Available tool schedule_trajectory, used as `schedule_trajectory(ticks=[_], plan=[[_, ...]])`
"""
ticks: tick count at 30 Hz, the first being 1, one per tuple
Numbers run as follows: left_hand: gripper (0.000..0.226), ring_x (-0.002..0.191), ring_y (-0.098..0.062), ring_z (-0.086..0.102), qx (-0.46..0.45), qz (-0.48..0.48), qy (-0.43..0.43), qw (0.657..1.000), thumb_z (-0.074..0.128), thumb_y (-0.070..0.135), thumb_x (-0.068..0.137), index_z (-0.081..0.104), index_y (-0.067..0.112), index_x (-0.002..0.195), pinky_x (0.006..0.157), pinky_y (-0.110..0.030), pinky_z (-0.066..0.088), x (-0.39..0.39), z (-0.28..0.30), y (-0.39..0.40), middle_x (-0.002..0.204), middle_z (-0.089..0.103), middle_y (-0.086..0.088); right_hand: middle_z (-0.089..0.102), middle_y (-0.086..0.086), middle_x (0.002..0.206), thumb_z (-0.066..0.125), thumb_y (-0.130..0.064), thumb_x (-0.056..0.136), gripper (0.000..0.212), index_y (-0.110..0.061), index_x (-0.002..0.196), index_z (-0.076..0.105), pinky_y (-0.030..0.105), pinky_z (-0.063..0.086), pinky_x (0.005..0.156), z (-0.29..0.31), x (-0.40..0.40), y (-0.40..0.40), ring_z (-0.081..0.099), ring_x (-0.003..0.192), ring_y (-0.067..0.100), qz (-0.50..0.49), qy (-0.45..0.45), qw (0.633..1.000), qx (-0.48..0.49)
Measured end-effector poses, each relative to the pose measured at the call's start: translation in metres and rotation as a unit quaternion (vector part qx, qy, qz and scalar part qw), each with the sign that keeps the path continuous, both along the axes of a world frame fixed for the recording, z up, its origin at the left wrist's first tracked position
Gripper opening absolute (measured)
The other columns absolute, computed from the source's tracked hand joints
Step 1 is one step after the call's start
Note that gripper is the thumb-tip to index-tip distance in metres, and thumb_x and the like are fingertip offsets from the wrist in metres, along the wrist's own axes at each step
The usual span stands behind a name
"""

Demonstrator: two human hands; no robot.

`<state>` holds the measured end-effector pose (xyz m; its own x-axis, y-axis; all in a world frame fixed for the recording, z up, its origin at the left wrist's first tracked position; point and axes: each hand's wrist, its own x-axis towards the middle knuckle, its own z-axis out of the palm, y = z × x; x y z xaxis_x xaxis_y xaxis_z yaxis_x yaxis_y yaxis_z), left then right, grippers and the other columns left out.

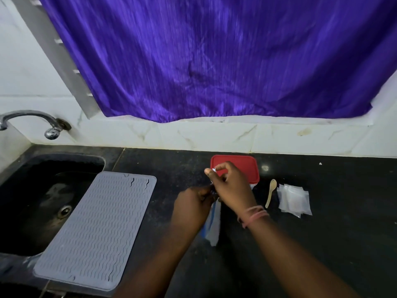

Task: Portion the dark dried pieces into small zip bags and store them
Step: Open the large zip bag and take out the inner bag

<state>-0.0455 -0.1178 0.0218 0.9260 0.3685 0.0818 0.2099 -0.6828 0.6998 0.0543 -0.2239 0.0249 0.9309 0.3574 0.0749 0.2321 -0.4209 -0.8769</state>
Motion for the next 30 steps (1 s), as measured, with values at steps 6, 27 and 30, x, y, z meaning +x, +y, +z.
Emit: schedule_trajectory(ticks=[6, 27, 30], plan=[[0.028, 0.069, -0.013, 0.074, -0.24, 0.053, -0.046, 0.968, 0.053, 0.008, 0.102, 0.076, 0.021, 0.095, 0.072, -0.04, 0.063, 0.008, 0.003, -0.007, 0.081, 0.077, 0.0, 0.066, -0.006, 0.07, 0.067, -0.026, 0.089, 0.009, -0.019, 0.084, 0.063, 0.036, 0.054, 0.068, 0.003, 0.01, 0.0, 0.063, 0.067, 0.011, -0.007, -0.064, 0.996, -0.055], [0.014, 0.067, 0.005, 0.064, -0.272, 0.072, -0.087, 0.956, 0.062, -0.003, 0.094, 0.074, 0.0, 0.089, 0.067, -0.009, 0.048, 0.042, 0.04, 0.029, 0.077, 0.074, 0.001, 0.072, -0.007, 0.083, 0.068, -0.021, 0.093, 0.01, -0.015, 0.087, 0.073, 0.032, 0.056, 0.076, 0.028, 0.015, -0.018, 0.067, 0.079, 0.007, 0.137, -0.075, 0.987, 0.029], [0.017, 0.07, -0.002, 0.058, -0.293, 0.124, -0.093, 0.943, 0.059, 0.005, 0.099, 0.072, 0.01, 0.088, 0.07, -0.023, 0.045, 0.04, 0.04, 0.043, 0.074, 0.067, 0.006, 0.065, -0.008, 0.081, 0.069, -0.023, 0.091, 0.01, -0.017, 0.083, 0.068, 0.026, 0.05, 0.069, 0.022, 0.014, -0.036, 0.06, 0.075, 0.006, 0.163, -0.13, 0.977, -0.053]])
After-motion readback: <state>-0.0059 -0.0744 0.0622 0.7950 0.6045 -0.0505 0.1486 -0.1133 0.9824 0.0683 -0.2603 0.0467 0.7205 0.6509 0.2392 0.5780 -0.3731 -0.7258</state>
